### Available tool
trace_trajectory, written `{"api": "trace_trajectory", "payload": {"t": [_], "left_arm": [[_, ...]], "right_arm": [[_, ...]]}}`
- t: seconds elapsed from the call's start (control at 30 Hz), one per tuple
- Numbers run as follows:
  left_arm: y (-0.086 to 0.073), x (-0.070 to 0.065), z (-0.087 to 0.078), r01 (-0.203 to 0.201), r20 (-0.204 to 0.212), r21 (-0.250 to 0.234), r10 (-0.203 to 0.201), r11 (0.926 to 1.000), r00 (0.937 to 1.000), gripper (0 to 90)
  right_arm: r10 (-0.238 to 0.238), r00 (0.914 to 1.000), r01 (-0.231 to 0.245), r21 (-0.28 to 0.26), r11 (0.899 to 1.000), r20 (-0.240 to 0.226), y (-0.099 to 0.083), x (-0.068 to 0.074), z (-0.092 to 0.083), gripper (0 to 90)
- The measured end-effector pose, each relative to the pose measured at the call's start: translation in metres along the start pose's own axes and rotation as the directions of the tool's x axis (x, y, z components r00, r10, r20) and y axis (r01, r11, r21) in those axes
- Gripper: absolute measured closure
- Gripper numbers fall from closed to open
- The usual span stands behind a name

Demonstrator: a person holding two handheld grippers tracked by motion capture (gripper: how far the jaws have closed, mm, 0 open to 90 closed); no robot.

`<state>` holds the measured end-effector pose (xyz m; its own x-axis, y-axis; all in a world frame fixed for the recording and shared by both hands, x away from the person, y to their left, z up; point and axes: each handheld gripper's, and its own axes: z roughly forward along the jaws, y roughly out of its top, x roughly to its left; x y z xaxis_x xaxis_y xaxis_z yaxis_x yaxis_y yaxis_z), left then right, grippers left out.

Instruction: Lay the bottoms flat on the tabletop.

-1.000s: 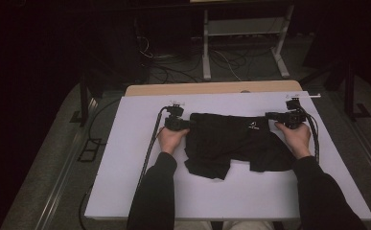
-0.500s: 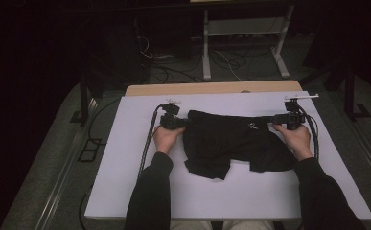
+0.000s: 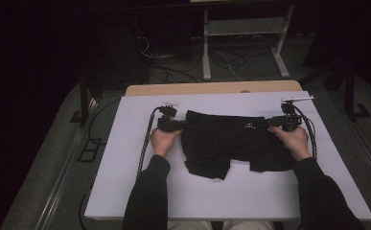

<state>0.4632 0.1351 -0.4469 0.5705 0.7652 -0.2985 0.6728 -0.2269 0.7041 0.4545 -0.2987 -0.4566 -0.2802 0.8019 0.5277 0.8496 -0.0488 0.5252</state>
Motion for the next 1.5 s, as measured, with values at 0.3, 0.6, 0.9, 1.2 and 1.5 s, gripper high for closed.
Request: {"api": "trace_trajectory", "payload": {"t": [0.3,0.6,0.9,1.2,1.5], "left_arm": [[-0.003,0.001,-0.006,-0.02,-0.003,-0.005,0.02,0.9998,0.9998,85.8],[0.001,0.005,-0.021,-0.055,-0.015,-0.036,0.054,0.9979,0.9984,85.9],[0.017,0.016,-0.036,-0.048,-0.048,-0.061,0.045,0.997,0.9978,85.8],[0.026,0.034,-0.04,-0.023,-0.078,-0.083,0.017,0.9963,0.9968,85.8],[0.048,0.044,-0.026,-0.046,-0.1,-0.056,0.04,0.9974,0.9942,85.8]], "right_arm": [[-0.053,0.9986,0.053,0.073,0.996,-0.005,0.0,0.015,0.008,83.9],[-0.114,0.9931,0.115,0.011,0.993,-0.024,0.007,0.026,0.004,84.7],[-0.157,0.9867,0.155,-0.041,0.987,-0.042,0.027,0.046,0.007,84.7],[-0.17,0.9849,0.169,-0.029,0.985,-0.032,0.06,0.046,0.024,85.2],[-0.155,0.9878,0.155,-0.023,0.988,0.016,0.083,0.042,0.038,85.4]]}}
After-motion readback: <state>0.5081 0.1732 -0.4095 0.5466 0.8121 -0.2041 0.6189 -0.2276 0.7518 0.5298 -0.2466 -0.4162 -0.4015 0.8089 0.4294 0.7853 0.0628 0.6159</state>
